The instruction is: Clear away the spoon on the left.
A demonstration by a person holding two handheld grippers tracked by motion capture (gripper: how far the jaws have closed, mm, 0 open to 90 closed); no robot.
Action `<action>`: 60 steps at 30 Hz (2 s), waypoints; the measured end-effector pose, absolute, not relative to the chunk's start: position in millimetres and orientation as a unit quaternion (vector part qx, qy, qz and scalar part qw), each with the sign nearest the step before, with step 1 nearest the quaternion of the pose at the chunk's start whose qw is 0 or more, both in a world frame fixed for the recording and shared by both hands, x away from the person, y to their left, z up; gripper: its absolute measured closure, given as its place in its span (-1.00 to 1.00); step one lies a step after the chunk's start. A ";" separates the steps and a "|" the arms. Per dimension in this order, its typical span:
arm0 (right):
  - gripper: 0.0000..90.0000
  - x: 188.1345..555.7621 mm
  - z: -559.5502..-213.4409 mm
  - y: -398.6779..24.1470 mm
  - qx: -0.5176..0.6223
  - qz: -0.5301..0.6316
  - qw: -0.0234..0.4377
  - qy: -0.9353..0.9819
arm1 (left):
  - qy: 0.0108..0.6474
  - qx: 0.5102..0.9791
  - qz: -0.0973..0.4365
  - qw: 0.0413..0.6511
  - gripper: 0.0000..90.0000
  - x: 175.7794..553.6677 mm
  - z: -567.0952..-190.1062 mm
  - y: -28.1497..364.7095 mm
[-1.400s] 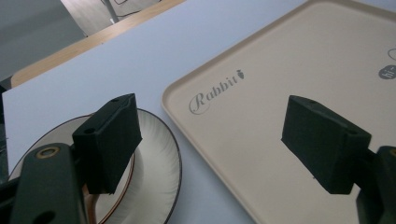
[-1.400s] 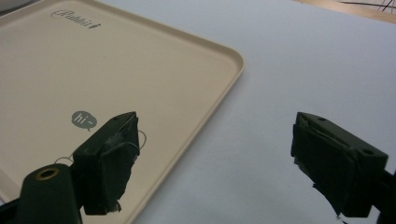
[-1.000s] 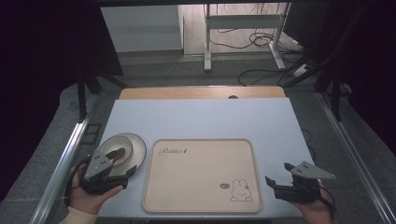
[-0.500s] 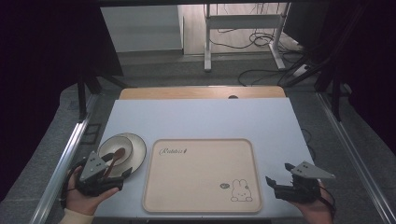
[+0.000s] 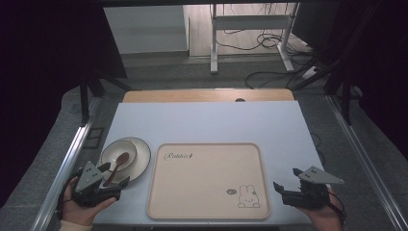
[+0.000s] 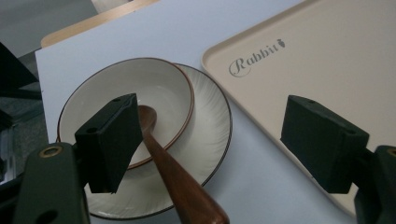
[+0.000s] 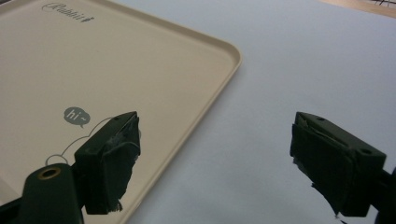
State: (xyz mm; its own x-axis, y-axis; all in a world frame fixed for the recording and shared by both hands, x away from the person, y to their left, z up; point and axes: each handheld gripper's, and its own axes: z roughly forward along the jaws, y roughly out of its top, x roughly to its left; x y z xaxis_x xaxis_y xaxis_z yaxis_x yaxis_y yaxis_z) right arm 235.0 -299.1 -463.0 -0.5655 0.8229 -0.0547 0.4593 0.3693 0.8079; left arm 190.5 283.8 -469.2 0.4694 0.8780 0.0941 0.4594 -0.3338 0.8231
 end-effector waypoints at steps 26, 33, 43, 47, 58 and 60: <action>-0.64 235.2 -463.7 -298.7 0.404 0.388 0.233 0.795 | 0.426 0.776 0.310 0.347 -0.09 184.8 -490.2 298.1; -0.64 235.1 -463.7 -298.3 0.404 0.386 0.233 0.796 | 0.427 0.778 0.317 0.336 0.19 183.7 -491.8 297.9; -0.64 235.3 -463.8 -298.1 0.404 0.386 0.232 0.796 | 0.436 0.777 0.326 0.316 0.59 185.3 -492.7 298.2; -0.64 235.3 -463.7 -298.2 0.404 0.386 0.232 0.796 | 0.443 0.772 0.328 0.315 0.68 185.6 -492.7 299.2; -0.64 235.3 -463.7 -297.7 0.403 0.386 0.233 0.796 | 0.466 0.754 0.340 0.314 0.87 186.1 -490.1 303.4; -0.64 235.1 -463.7 -297.6 0.402 0.386 0.233 0.797 | 0.468 0.753 0.340 0.313 0.89 186.8 -489.3 303.9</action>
